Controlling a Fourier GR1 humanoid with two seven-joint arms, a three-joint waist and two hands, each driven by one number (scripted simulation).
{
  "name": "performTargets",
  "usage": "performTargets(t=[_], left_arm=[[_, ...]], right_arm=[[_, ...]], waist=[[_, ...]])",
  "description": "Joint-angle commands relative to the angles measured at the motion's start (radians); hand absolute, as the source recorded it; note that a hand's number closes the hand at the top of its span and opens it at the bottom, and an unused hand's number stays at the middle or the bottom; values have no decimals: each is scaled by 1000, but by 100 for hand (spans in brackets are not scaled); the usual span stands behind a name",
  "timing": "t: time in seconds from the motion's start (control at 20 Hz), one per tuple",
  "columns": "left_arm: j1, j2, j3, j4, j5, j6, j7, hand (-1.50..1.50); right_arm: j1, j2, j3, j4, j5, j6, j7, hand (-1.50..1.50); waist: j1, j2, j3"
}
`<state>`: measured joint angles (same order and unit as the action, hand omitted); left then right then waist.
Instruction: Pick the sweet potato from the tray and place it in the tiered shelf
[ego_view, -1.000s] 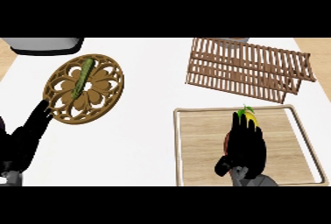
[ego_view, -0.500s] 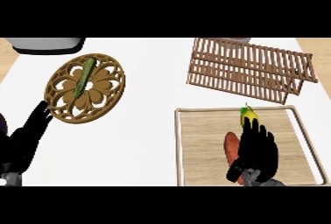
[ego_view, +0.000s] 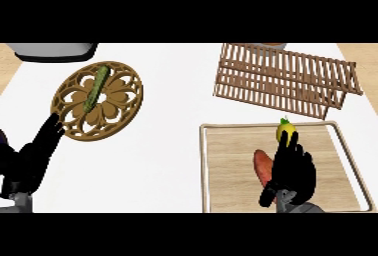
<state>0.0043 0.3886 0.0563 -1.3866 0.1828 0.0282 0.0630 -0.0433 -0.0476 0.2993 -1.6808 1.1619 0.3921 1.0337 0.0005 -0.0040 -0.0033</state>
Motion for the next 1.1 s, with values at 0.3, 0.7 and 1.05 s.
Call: performTargets(t=[0.3, 0.7, 1.05], left_arm=[[15, 5, 35, -23, -3, -38, 24, 0], [11, -32, 24, -64, -31, -21, 72, 0], [29, -38, 29, -44, -37, -54, 23, 0]], right_arm=[[47, 4, -32, 74, 32, -9, -32, 150], [23, -22, -4, -10, 137, 8, -43, 150], [-124, -38, 48, -36, 51, -29, -330, 150]], waist=[[0, 4, 3], [-1, 3, 3], [22, 5, 4]])
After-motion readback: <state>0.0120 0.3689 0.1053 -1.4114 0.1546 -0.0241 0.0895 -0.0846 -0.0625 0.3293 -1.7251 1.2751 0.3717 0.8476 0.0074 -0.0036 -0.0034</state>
